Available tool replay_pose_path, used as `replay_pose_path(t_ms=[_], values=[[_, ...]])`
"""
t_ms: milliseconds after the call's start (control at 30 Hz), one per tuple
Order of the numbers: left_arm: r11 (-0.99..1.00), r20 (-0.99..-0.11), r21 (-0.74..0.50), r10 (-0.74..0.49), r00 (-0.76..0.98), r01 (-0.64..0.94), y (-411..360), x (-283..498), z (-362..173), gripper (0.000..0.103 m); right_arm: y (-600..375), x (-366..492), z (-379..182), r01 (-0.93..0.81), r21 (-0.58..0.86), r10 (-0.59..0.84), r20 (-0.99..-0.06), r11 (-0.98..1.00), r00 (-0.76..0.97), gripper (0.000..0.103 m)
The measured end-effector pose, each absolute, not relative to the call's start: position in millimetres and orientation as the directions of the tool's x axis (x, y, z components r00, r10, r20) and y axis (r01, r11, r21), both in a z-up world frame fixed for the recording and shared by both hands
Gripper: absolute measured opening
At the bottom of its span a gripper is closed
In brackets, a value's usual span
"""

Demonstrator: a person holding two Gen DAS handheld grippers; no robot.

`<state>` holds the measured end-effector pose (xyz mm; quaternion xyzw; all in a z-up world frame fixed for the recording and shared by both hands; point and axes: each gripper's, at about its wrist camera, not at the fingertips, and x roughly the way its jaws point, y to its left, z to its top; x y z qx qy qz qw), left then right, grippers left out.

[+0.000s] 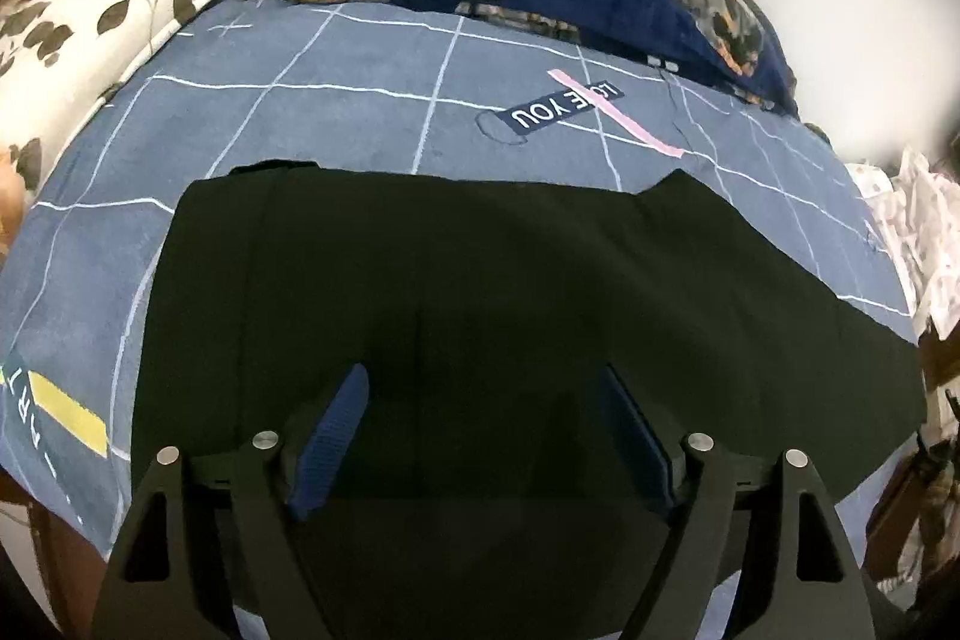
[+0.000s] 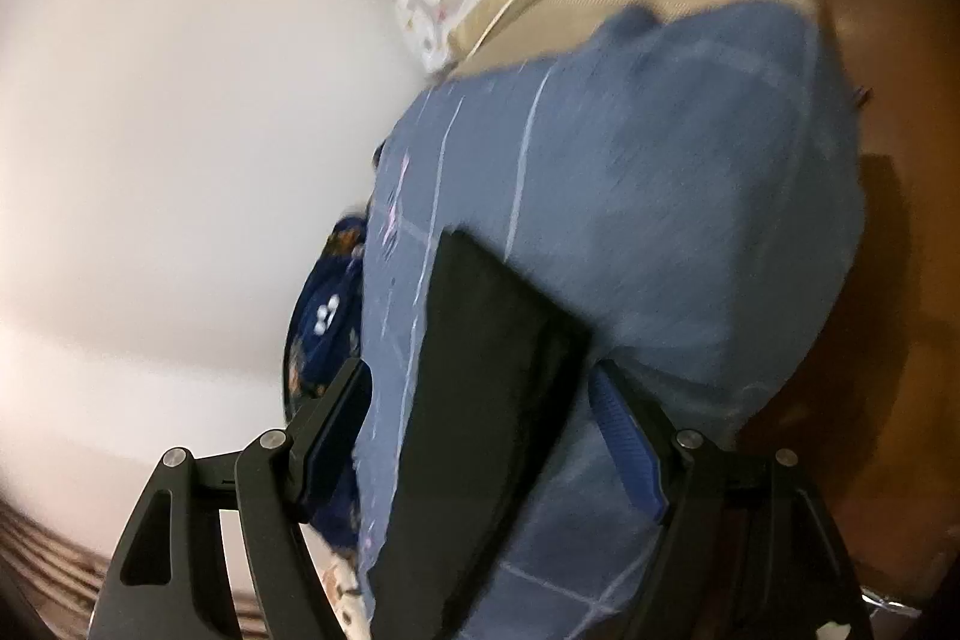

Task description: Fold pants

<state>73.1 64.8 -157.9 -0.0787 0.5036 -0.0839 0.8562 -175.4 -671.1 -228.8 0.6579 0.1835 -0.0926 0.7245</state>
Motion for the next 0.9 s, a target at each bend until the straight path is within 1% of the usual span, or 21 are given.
replay_pose_path(t_ms=[100, 167, 200, 233, 267, 300, 367, 433, 467, 500, 533, 567, 600, 700, 767, 900], values=[[0.965, -0.848, -0.258, -0.251, 0.466, 0.048, 66, 71, -157, 0.079, -661, -160, -225, 0.333, 0.935, 0.147, -0.350, 0.125, 0.925, 0.076], [0.957, -0.846, -0.289, -0.272, 0.459, 0.034, 68, 71, -158, 0.079, -658, -155, -220, 0.259, 0.957, 0.186, -0.280, 0.127, 0.942, 0.075], [0.954, -0.844, -0.297, -0.277, 0.458, 0.029, 69, 70, -158, 0.079, -658, -151, -218, 0.239, 0.962, 0.204, -0.263, 0.134, 0.943, 0.076], [0.953, -0.843, -0.301, -0.279, 0.459, 0.027, 69, 70, -158, 0.079, -657, -150, -216, 0.254, 0.954, 0.209, -0.284, 0.157, 0.936, 0.076], [0.953, -0.843, -0.302, -0.280, 0.460, 0.026, 69, 70, -158, 0.079, -658, -148, -215, 0.306, 0.932, 0.198, -0.342, 0.194, 0.919, 0.076], [0.953, -0.843, -0.301, -0.279, 0.459, 0.026, 68, 69, -158, 0.079, -659, -147, -216, 0.336, 0.916, 0.186, -0.377, 0.218, 0.907, 0.074], [0.954, -0.842, -0.299, -0.277, 0.462, 0.028, 68, 69, -158, 0.079, -661, -150, -221, 0.310, 0.932, 0.186, -0.344, 0.187, 0.921, 0.072], [0.956, -0.842, -0.292, -0.273, 0.465, 0.032, 66, 69, -158, 0.079, -662, -147, -220, 0.332, 0.922, 0.178, -0.367, 0.198, 0.913, 0.065], [0.956, -0.843, -0.290, -0.272, 0.463, 0.034, 65, 69, -159, 0.079, -662, -145, -220, 0.357, 0.911, 0.179, -0.395, 0.208, 0.901, 0.051], [0.957, -0.845, -0.286, -0.270, 0.462, 0.036, 65, 69, -159, 0.079, -664, -141, -220, 0.378, 0.901, 0.185, -0.417, 0.213, 0.890, 0.032], [0.958, -0.845, -0.284, -0.268, 0.462, 0.037, 64, 69, -159, 0.079, -663, -133, -221, 0.422, 0.878, 0.201, -0.466, 0.225, 0.862, 0.023], [0.958, -0.845, -0.284, -0.269, 0.462, 0.037, 64, 69, -158, 0.079, -663, -131, -223, 0.446, 0.864, 0.205, -0.492, 0.232, 0.846, 0.014], [0.957, -0.844, -0.289, -0.273, 0.461, 0.037, 65, 68, -157, 0.079, -661, -128, -223, 0.466, 0.852, 0.201, -0.512, 0.238, 0.835, 0.014], [0.953, -0.835, -0.300, -0.284, 0.472, 0.042, 66, 65, -152, 0.079, -656, -126, -213, 0.486, 0.833, 0.171, -0.536, 0.263, 0.827, 0.013], [0.955, -0.830, -0.291, -0.280, 0.482, 0.053, 65, 61, -149, 0.079, -651, -124, -204, 0.465, 0.842, 0.168, -0.518, 0.274, 0.839, 0.013], [0.970, -0.831, -0.233, -0.238, 0.503, 0.073, 60, 56, -144, 0.079, -626, -107, -168, 0.414, 0.830, 0.182, -0.503, 0.373, 0.845, 0.013]])
